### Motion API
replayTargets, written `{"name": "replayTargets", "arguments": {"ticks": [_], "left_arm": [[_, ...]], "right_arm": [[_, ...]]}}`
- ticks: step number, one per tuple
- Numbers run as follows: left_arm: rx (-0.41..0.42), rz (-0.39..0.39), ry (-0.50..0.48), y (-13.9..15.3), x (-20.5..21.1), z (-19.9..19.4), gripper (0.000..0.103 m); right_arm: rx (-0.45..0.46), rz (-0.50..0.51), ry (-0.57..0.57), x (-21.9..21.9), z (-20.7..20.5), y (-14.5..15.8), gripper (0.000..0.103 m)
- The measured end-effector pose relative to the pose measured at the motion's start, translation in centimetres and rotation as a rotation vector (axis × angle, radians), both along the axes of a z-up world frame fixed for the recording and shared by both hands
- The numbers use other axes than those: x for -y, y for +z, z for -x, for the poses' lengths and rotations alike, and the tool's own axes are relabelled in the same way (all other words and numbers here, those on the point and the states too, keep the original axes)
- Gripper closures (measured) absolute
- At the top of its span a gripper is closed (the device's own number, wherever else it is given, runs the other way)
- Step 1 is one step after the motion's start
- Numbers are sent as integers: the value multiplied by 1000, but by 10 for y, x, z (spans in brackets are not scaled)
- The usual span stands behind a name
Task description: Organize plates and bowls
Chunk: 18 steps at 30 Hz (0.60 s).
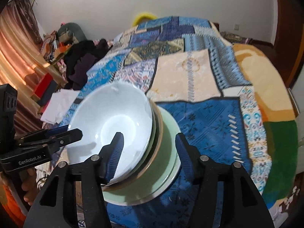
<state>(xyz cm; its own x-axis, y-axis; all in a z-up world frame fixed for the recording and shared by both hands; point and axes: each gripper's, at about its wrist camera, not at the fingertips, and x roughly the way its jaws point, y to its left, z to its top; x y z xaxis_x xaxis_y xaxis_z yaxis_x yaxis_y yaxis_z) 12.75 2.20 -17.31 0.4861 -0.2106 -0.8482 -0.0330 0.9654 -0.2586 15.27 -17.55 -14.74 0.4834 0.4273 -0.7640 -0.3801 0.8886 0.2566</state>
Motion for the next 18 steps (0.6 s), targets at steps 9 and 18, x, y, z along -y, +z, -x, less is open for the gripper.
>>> {"name": "replayTargets", "arguments": {"ticks": [9, 18], "left_arm": [[268, -63, -3, 83, 5, 41, 53], [512, -75, 24, 147, 8, 84, 42]], "right_arm": [[189, -61, 23, 2, 33, 63, 46], [440, -110, 29, 4, 80, 120, 33]]}}
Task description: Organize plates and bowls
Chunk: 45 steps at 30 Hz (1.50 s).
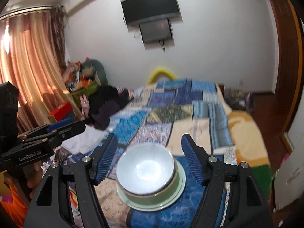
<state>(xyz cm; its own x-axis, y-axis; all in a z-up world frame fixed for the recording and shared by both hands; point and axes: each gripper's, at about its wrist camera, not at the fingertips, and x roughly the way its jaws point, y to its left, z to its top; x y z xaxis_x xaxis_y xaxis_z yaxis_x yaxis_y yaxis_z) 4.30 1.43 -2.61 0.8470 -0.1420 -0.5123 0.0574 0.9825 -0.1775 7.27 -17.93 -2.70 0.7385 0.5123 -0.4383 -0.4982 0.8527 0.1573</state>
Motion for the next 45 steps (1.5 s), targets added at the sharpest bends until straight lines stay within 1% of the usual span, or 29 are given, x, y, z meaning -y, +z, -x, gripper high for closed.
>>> {"name": "replayTargets", "arguments": {"ticks": [2, 4, 5, 6, 7, 9, 13, 18, 26, 45], "left_arm": [[42, 0, 4, 10, 0, 10, 39], [86, -6, 10, 17, 1, 19, 33], [110, -10, 14, 22, 1, 24, 31], [124, -12, 16, 23, 1, 28, 26], [142, -13, 21, 26, 1, 32, 19], [176, -20, 27, 31, 2, 40, 12], [226, -39, 37, 36, 4, 55, 3], [267, -47, 64, 38, 4, 66, 0], [263, -53, 68, 32, 7, 71, 0], [252, -51, 64, 31, 8, 69, 0]], "right_arm": [[42, -9, 0, 1, 8, 8, 29], [77, -18, -3, 1, 14, 13, 22], [91, -22, -4, 1, 17, 15, 21], [102, -26, -6, 1, 18, 17, 18], [111, -30, -7, 1, 20, 18, 17], [120, -37, -5, 1, 22, 18, 16], [140, -42, -14, 0, 24, 18, 4], [172, -33, -12, -3, 32, 18, 1], [169, -34, -5, -4, 37, 16, 1], [171, -39, -8, -1, 41, 16, 1]]}}
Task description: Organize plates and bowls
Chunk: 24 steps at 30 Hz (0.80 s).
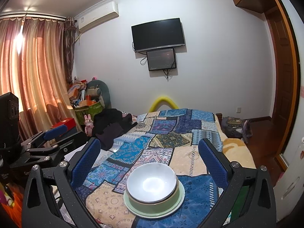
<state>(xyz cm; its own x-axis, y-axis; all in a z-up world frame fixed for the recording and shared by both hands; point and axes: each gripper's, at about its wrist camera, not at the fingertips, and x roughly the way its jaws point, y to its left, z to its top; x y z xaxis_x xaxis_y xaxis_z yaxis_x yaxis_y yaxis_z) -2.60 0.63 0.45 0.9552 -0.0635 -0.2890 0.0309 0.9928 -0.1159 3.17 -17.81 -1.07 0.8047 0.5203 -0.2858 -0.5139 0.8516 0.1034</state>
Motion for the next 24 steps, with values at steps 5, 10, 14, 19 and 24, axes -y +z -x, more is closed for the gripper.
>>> {"name": "replayTargets", "arguments": {"ticks": [5, 10, 14, 19, 24], "left_arm": [[0, 2, -4, -1, 0, -1, 0], [2, -2, -6, -2, 1, 0, 0], [-2, 7, -10, -2, 1, 0, 0], [-11, 22, -16, -1, -2, -2, 0], [-23, 31, -23, -2, -4, -4, 0]], "right_arm": [[-1, 1, -1, 0, 0, 0, 1], [0, 1, -1, -1, 0, 0, 0], [3, 3, 2, -1, 1, 1, 0], [4, 4, 3, -1, 1, 1, 0], [5, 5, 4, -1, 1, 1, 0]]}}
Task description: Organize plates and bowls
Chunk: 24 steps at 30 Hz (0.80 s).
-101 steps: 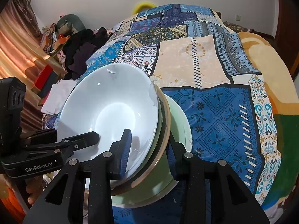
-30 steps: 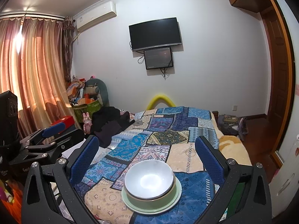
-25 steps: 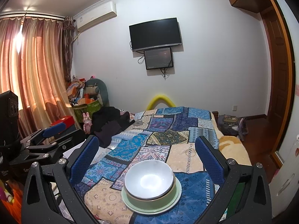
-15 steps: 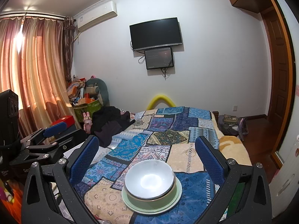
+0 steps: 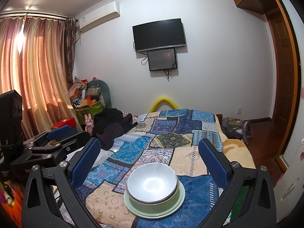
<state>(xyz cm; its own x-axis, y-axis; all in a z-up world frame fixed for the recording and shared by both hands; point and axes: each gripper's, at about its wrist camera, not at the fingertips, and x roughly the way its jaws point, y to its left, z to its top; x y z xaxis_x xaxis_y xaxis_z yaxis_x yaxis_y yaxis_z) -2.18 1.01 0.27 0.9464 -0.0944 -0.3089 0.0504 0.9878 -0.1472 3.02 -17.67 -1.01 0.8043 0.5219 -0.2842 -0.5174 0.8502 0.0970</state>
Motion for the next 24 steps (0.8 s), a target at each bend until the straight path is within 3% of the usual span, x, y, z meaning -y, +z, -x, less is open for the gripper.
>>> {"name": "replayTargets", "arguments": {"ticks": [13, 24], "left_arm": [[0, -32, -23, -1, 8, -2, 0], [0, -6, -46, -1, 9, 0, 0]], "right_arm": [[-4, 10, -1, -1, -2, 0, 0], [-9, 14, 2, -1, -3, -1, 0]]}}
